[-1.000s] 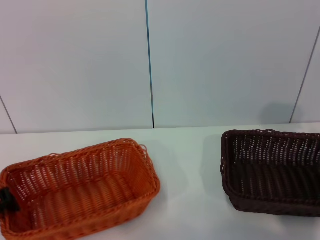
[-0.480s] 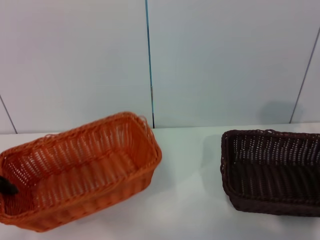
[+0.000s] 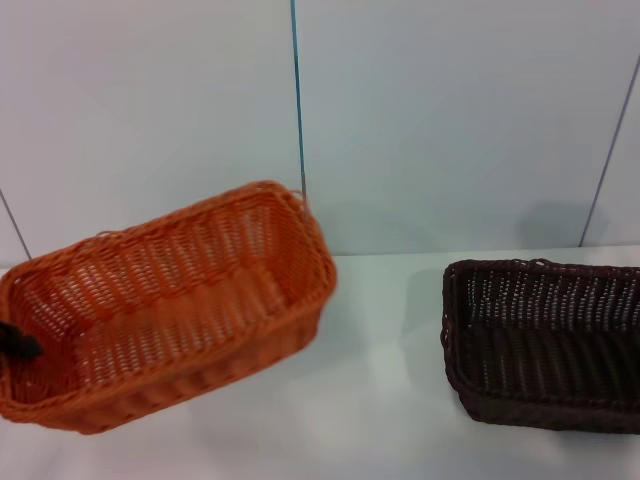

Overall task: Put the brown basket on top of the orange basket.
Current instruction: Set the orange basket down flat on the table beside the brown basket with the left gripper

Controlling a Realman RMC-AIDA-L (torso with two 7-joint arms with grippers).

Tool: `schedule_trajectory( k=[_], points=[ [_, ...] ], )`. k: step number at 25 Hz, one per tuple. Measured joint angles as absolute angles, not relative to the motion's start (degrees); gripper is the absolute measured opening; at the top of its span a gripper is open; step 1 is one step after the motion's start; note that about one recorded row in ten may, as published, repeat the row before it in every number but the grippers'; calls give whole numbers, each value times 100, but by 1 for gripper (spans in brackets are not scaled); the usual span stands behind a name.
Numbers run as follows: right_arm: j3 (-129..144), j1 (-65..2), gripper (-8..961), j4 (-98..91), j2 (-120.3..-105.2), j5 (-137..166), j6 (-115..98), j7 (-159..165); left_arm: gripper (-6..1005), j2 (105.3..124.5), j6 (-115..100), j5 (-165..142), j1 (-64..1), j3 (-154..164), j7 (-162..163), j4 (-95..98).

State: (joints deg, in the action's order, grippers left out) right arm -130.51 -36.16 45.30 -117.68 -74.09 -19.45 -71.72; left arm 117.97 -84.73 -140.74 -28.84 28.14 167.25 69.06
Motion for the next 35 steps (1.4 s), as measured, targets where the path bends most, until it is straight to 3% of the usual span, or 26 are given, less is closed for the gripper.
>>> schedule_trajectory(
  k=[9, 20, 35],
  points=[
    [-13033, -3636, 608, 4544, -11768, -7409, -1971, -7180, 194, 11882, -8324, -14059, -3019, 3448, 16637, 6878],
    [-13034, -3639, 609, 4545, -11779, -7409, -1994, -7181, 210, 12279, -7793, -14053, -2966, 3606, 16490, 6795],
    [-13034, -3631, 609, 4544, -11790, -7409, -2004, -7181, 231, 12372, -6671, -13879, -3026, 4507, 16430, 5852]
  ],
)
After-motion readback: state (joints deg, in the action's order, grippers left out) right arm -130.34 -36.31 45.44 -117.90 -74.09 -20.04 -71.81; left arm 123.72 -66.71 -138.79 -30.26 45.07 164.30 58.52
